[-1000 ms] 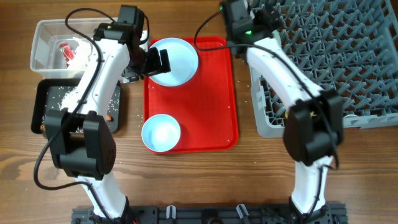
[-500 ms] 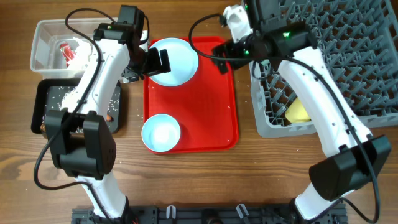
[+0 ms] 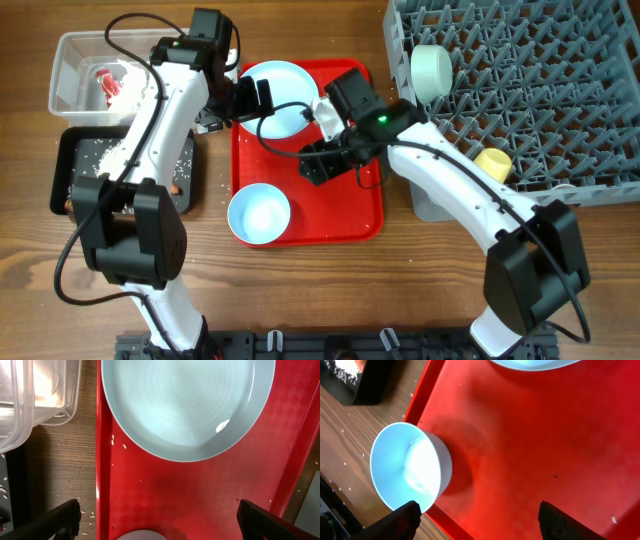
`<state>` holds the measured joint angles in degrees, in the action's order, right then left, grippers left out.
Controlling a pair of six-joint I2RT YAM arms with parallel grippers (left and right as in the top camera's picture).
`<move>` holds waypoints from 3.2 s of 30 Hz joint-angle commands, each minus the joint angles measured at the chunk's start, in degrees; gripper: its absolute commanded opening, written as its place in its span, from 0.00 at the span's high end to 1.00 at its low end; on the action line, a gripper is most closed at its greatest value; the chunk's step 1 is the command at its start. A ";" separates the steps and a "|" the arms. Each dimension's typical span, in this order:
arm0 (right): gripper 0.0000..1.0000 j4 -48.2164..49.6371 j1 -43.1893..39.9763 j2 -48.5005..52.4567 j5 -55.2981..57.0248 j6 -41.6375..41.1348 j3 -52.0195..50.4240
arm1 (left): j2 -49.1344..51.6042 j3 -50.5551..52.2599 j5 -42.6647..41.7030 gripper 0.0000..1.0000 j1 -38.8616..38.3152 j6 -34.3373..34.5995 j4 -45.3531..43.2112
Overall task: Sort waste into correct bins and load items into the dishwasher rack
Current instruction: 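Reach the right gripper to the light blue bowl and grasp it, then carry the light blue bowl right and place it in the rack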
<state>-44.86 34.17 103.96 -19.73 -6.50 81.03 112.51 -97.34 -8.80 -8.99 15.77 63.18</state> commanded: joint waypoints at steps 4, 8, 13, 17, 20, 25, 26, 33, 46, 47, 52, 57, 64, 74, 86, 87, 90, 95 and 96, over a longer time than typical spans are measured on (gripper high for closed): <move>0.22 2.01 4.59 2.19 1.77 -1.16 -0.15 | 0.11 -0.39 -0.55 0.00 0.11 -0.09 0.04; 0.22 1.90 5.42 2.38 1.62 -3.65 -0.15 | 0.09 -0.46 0.66 0.00 0.17 -1.70 -1.22; 0.25 0.70 5.73 2.58 0.24 -10.27 -0.15 | -2.95 -4.31 12.90 0.00 3.56 0.13 -0.44; 0.26 0.85 5.90 4.92 1.90 -9.86 -0.15 | -6.21 -4.37 14.49 0.00 6.67 0.13 -2.47; 0.30 0.57 5.90 7.89 1.70 -4.33 -0.15 | -7.06 -4.37 14.49 0.00 8.63 0.13 -3.50; 0.34 0.74 7.06 10.60 1.97 3.65 -0.15 | -7.08 -4.35 14.49 0.00 10.51 0.13 -3.63; 0.34 1.11 7.63 10.69 2.36 4.28 -0.15 | -7.08 -4.35 14.47 0.00 10.51 0.13 -3.76; 0.38 1.68 12.13 10.69 8.46 6.54 -0.04 | -7.08 -4.35 14.47 0.00 10.49 0.11 -3.41; 0.73 2.32 11.82 13.70 11.26 6.10 -0.07 | -7.08 -4.35 14.47 0.00 10.49 0.11 -3.41; 0.76 2.05 11.58 13.81 11.26 6.10 -0.07 | -7.08 -4.35 14.47 0.00 10.51 0.11 -3.41; 0.85 0.66 9.92 13.81 11.23 5.88 -0.07 | -7.08 -4.35 14.47 0.00 10.49 0.11 -3.41; 0.96 0.70 8.87 13.81 14.64 2.78 -0.07 | -7.08 -4.35 14.47 0.00 10.51 0.11 -3.41; 0.96 0.31 5.33 13.81 13.81 1.77 -0.04 | -7.08 -4.35 14.47 0.00 10.51 0.11 -3.41; 0.96 -0.76 4.68 9.84 15.04 0.11 1.20 | -7.08 -4.35 14.47 0.00 10.49 0.11 -3.41; 0.96 -4.42 -2.73 -6.16 48.54 -6.16 6.51 | -7.08 -4.35 14.47 0.00 10.49 0.11 -3.41; 0.96 -3.93 -3.82 -7.98 53.05 -6.16 6.51 | -7.08 -4.35 14.47 0.00 10.51 0.11 -3.41; 0.96 -1.68 -8.35 -13.00 73.18 -6.05 6.49 | -7.08 -4.35 14.47 0.00 10.49 0.11 -3.41; 0.96 5.27 -15.02 -13.35 84.08 -0.20 6.47 | -7.08 -4.35 14.47 0.00 10.51 0.11 -3.41; 0.96 8.00 -16.96 -12.74 83.73 2.34 6.36 | -7.08 -4.35 14.47 0.00 10.51 0.11 -3.41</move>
<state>-40.53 20.95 89.93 54.30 -9.80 87.09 106.37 -100.64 4.89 1.41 15.42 59.75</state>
